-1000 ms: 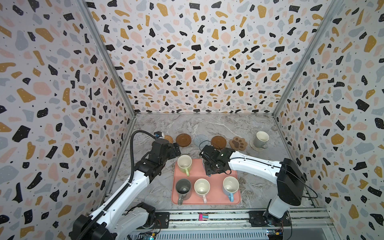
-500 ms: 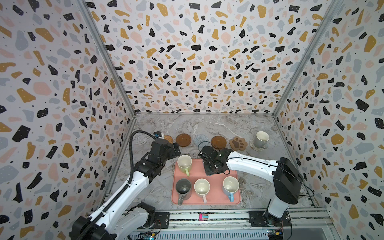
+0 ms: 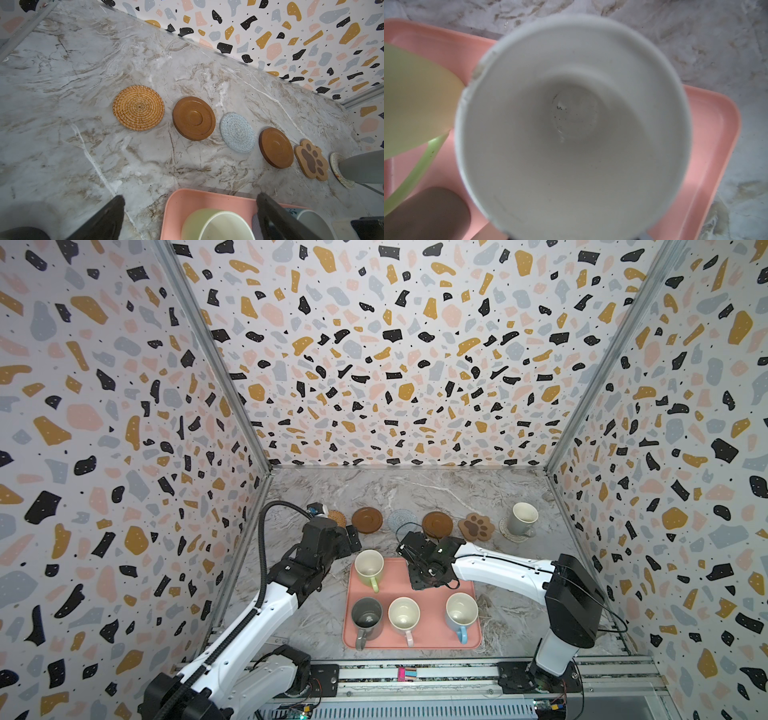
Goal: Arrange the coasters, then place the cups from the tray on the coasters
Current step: 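Close right gripper on the blue-handled white mug's rim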
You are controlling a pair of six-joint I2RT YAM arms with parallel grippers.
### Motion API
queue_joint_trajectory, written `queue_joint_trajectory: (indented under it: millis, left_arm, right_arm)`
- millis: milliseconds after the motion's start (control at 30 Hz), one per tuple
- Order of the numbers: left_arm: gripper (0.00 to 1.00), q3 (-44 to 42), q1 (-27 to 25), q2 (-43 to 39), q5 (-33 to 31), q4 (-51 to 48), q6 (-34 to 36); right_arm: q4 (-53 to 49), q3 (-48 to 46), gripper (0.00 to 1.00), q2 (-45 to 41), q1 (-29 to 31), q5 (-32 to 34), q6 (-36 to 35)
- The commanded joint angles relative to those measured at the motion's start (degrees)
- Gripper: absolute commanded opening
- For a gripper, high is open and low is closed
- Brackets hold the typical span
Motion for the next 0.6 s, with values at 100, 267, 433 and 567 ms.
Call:
queue_joint_trajectory:
  millis: [100, 267, 433, 567]
  left_arm:
    - [0.99, 0.21, -0.25, 0.21, 0.3, 1.0, 0.52]
    - [1.0, 0.36, -0.21, 0.29, 0.24, 1.03, 0.6]
    - [0.99, 0.18, -0.19, 0.1, 0.13, 0.81, 0.67]
    - [1.0, -0.33, -0.24, -0.59, -0.14, 0.75, 0.46]
  right_arm:
    - [-2.05, -0.1, 0.4, -0.73, -0.76, 2.04, -1.04]
    - [-1.39, 0.59, 0.39, -0.33, -0.84, 1.61, -1.55]
    - [-1.11, 0.46, 0.37, 0.36, -0.81, 1.43, -1.65]
    - [-1.26, 0.37, 0.34, 0.27, -0.72, 1.95, -1.5]
